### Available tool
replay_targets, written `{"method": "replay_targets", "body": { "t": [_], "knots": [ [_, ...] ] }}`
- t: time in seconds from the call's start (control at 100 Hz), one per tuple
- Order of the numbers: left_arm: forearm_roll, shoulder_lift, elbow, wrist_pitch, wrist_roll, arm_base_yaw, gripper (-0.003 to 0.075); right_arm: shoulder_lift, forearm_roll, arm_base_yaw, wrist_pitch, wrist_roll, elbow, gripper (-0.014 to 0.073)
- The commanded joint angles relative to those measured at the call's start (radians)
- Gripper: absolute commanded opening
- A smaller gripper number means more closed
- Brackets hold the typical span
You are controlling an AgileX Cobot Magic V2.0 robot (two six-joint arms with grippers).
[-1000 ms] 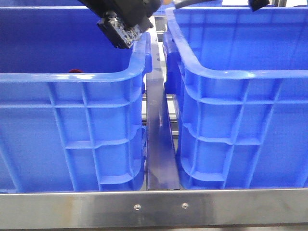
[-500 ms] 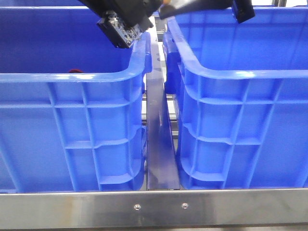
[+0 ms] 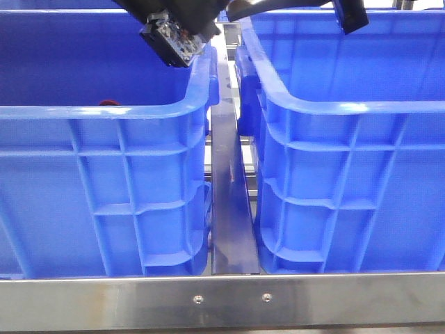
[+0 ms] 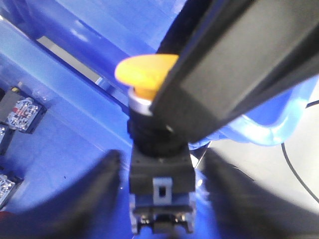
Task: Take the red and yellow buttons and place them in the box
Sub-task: 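Grasp the yellow button cap with the right gripper from the left gripper, then open the left gripper, carry the yellow button into the empty crate with the right gripper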
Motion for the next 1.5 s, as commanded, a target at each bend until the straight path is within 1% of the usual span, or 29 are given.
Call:
{"method": "replay_targets", "body": {
  "t": [0.0,0.15,0.31,0.49,0.61,0.76,0.87,0.92,1.06,1.14,1.24,1.4,1.49],
  "knots": [
    [-0.034,-0.037,-0.027,-0.036,-0.001,-0.007,0.0554,-0.033,0.076,0.0,0.016,-0.014,-0.036,0.0159],
    [-0.034,-0.037,-0.027,-0.032,-0.001,-0.007,0.0554,-0.045,0.083,-0.023,0.022,-0.014,-0.045,0.0159],
    [-0.034,-0.037,-0.027,-0.032,-0.001,-0.007,0.0554,-0.082,0.083,-0.135,0.037,-0.021,-0.074,0.0159],
    [-0.034,-0.037,-0.027,-0.034,-0.001,-0.007,0.0554,-0.126,0.061,-0.294,0.02,-0.195,-0.075,0.0159],
    [-0.034,-0.037,-0.027,-0.035,-0.001,-0.007,0.0554,-0.128,0.053,-0.352,-0.04,-0.294,-0.074,0.0159],
    [-0.034,-0.037,-0.027,-0.035,-0.001,-0.007,0.0554,-0.128,-0.045,-0.342,-0.234,-0.365,-0.044,0.0159],
    [-0.034,-0.037,-0.027,-0.035,-0.001,-0.007,0.0554,-0.125,-0.117,-0.319,-0.373,-0.382,0.001,0.0159],
    [-0.034,-0.037,-0.027,-0.035,-0.001,-0.007,0.0554,-0.125,-0.145,-0.305,-0.461,-0.399,0.02,0.0159],
    [-0.034,-0.037,-0.027,-0.037,-0.001,-0.007,0.0554,-0.123,-0.163,-0.246,-0.654,-0.504,0.06,0.0159],
    [-0.034,-0.037,-0.027,-0.04,-0.001,-0.007,0.0554,-0.109,-0.163,-0.213,-0.718,-0.549,0.062,0.0159],
    [-0.034,-0.037,-0.027,-0.043,-0.001,-0.007,0.0554,-0.071,-0.162,-0.198,-0.795,-0.553,0.061,0.0159],
    [-0.034,-0.037,-0.027,-0.043,-0.001,-0.007,0.0554,0.004,-0.16,-0.198,-0.811,-0.553,0.057,0.0159],
    [-0.034,-0.037,-0.027,-0.046,-0.001,-0.007,0.0554,0.052,-0.16,-0.198,-0.847,-0.553,0.057,0.0159]
  ]
}}
